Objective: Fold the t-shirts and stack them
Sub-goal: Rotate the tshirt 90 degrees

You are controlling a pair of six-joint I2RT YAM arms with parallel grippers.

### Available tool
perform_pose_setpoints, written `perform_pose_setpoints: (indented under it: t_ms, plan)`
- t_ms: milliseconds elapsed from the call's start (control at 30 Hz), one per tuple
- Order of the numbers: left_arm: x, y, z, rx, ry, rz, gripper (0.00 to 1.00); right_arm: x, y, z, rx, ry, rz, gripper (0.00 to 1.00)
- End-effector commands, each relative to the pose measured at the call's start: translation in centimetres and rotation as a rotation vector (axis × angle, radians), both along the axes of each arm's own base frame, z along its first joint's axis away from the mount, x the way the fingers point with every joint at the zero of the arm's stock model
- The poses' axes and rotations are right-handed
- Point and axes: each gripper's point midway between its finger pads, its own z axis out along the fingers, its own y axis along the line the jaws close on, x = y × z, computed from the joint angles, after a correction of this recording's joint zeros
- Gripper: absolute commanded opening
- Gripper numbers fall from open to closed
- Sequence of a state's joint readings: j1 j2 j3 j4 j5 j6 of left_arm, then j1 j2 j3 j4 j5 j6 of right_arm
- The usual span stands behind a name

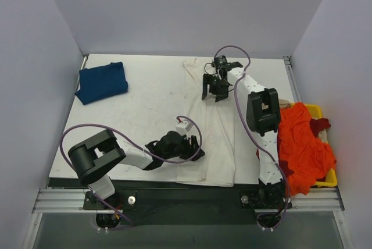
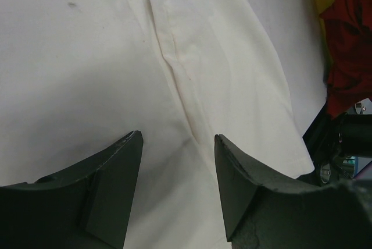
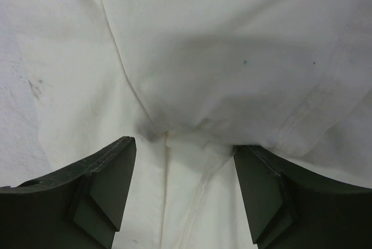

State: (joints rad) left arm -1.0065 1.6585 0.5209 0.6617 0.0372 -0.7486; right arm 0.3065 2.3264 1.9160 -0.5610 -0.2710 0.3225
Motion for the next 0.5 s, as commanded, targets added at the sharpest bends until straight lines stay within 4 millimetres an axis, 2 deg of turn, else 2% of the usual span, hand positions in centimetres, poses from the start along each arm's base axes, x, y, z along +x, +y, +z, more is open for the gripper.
perform_pose_setpoints:
  t_ms: [0, 100, 133, 167, 200, 233, 267, 300, 333, 367, 400, 433, 467]
  plan:
    - [-0.2, -0.4, 0.2, 0.014, -0.001, -0.011, 0.63, -0.3, -0.6, -2.3, -0.028, 0.047, 0.029, 0.69]
    - [0.3, -0.1, 1.6, 0.027, -0.044, -0.004, 0.63, 0.3, 0.0, 0.2, -0.004, -0.008, 0.057, 0.69]
    - [0.7, 0.2, 2.0, 0.036, -0.065, 0.016, 0.63, 0.6, 0.2, 2.1, 0.008, -0.048, 0.065, 0.69]
    - [1.3, 0.5, 3.3, 0.029, -0.097, 0.04, 0.63, 0.6, 0.5, 3.2, 0.017, -0.07, 0.079, 0.69]
    - [1.4, 1.0, 3.5, 0.053, -0.111, 0.045, 0.63, 0.6, 0.6, 4.3, 0.024, -0.093, 0.09, 0.68]
    - [1.5, 1.4, 3.9, 0.063, -0.125, 0.055, 0.63, 0.6, 0.8, 7.0, 0.042, -0.145, 0.093, 0.68]
    - [1.9, 1.8, 5.0, 0.057, -0.153, 0.078, 0.64, 0.0, 0.7, 7.5, 0.044, -0.148, 0.097, 0.68]
    - [1.9, 2.4, 4.9, 0.086, -0.16, 0.084, 0.64, -0.3, 0.9, 10.4, 0.062, -0.213, 0.095, 0.68]
    - [1.9, 2.8, 5.7, 0.081, -0.173, 0.091, 0.64, -0.8, 0.8, 11.3, 0.068, -0.231, 0.089, 0.68]
    - [2.1, 3.3, 5.7, 0.097, -0.181, 0.108, 0.64, -2.2, 0.4, 10.6, 0.056, -0.212, 0.086, 0.68]
    - [1.9, 4.1, 5.2, 0.132, -0.178, 0.11, 0.64, -3.1, 0.1, 10.9, 0.054, -0.22, 0.075, 0.68]
    - [1.7, 4.7, 4.9, 0.149, -0.176, 0.115, 0.64, -4.0, 0.3, 13.8, 0.076, -0.291, 0.066, 0.68]
    - [1.6, 5.2, 5.1, 0.155, -0.181, 0.119, 0.64, -5.0, 0.1, 14.1, 0.076, -0.301, 0.054, 0.68]
